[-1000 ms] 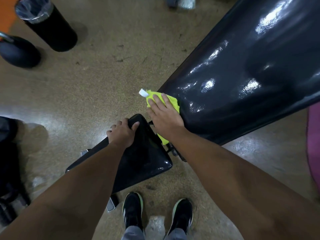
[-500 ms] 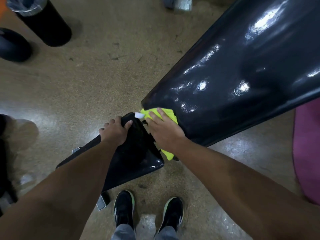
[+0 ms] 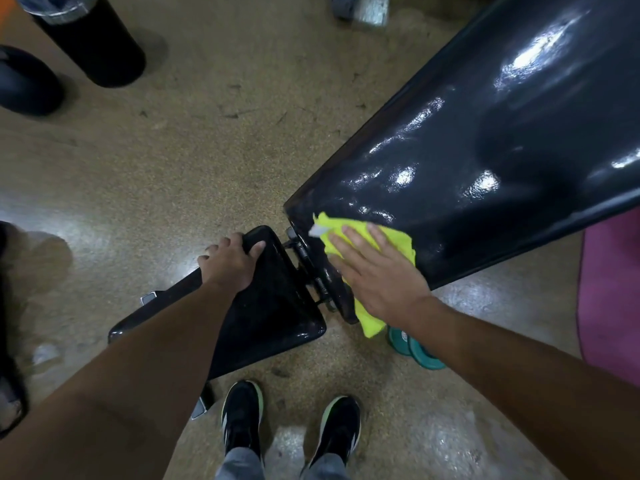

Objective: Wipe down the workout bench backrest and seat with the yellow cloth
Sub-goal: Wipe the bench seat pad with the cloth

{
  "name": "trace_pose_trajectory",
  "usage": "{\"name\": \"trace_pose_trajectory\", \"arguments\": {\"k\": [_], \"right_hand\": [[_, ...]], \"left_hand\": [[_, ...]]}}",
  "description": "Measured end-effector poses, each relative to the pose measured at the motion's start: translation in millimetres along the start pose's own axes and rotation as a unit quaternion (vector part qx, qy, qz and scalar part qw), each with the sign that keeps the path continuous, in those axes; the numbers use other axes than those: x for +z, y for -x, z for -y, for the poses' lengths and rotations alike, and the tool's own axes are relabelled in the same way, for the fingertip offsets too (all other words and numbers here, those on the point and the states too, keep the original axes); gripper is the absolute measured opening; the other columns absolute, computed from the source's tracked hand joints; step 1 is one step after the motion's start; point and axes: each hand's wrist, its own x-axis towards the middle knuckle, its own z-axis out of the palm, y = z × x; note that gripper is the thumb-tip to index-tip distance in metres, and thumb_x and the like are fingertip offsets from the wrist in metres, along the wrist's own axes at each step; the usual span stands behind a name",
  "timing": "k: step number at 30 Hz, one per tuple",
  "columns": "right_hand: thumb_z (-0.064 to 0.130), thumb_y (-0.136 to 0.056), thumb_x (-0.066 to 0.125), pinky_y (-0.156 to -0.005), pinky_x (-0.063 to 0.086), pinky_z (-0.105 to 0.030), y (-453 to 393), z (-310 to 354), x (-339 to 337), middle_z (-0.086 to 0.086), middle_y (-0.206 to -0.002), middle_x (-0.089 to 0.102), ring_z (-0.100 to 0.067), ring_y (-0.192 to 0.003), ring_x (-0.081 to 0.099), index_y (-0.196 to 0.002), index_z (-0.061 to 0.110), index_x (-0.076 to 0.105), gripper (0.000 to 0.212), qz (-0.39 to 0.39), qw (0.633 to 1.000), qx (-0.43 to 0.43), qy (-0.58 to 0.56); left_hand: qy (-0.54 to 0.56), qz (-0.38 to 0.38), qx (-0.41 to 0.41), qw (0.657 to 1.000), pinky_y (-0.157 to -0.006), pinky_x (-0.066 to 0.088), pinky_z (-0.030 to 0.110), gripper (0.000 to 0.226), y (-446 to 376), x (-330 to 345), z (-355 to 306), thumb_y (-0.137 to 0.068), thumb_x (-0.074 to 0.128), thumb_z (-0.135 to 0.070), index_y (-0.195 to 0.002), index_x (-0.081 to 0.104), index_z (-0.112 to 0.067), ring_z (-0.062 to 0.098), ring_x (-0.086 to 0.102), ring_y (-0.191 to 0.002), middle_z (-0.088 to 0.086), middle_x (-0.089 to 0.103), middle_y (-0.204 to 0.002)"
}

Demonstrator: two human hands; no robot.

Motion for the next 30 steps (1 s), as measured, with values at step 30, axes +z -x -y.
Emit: {"name": "trace_pose_trajectory", "arguments": {"k": [30], "right_hand": [[0.045,-0.109,0.034,-0.123,0.019,-0.057,-182.5,129.3,26.4,-0.006,-0.171,0.011,-0.031,-0.157,0.009,-0.158,0.025,0.035,0.053,-0.003,0.807,0.218,-0.548]], "left_hand": [[0.174,0.188,-0.121,0.959,-0.109,0.028,0.045,0.089,-15.6,-19.8,79.5,-0.084,0.021,-0.078,-0.136,0.051,-0.013,0.032,0.042,-0.13,0.013,0.044,-0.145]]}}
